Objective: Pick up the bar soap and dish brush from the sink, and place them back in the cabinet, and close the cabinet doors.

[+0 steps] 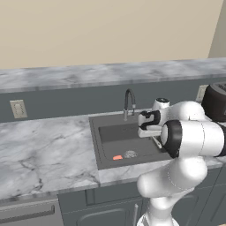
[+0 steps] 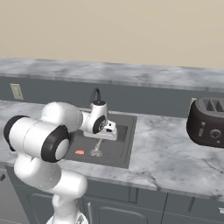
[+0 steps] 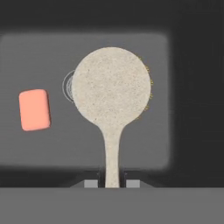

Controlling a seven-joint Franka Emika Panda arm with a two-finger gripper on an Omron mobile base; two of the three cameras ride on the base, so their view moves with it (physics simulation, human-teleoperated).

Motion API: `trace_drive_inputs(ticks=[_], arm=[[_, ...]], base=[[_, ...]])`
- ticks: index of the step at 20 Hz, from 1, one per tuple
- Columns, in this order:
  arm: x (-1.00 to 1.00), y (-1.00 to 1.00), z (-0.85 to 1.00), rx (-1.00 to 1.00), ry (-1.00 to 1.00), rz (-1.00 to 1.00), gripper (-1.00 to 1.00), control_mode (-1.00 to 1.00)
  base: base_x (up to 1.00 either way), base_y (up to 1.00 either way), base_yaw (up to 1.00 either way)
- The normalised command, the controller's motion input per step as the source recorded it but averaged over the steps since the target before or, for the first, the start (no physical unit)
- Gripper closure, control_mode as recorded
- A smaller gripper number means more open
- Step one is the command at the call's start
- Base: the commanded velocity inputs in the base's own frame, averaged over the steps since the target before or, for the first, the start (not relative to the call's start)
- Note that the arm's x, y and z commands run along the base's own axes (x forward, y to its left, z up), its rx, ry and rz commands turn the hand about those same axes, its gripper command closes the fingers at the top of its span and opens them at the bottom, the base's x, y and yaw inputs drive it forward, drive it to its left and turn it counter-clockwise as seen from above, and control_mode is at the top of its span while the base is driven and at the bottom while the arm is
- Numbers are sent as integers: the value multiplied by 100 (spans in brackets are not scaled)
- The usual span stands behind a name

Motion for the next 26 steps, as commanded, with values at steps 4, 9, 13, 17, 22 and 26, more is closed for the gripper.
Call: trace_drive_inputs(ticks=[4,9,13,17,22,26], arm=[[-23,0,22,0,1,0,100,-100],[-31,-6,24,0,0,0,100,-100],[-41,-5,21,0,0,0,100,-100],[-41,-3,17,0,0,0,100,-100],[-40,-1,20,0,0,0,100,-100],[-34,0,20,0,0,0,100,-100]], base=[[0,0,0],[0,0,0],[0,0,0],[0,0,0],[0,0,0],[0,0,0]])
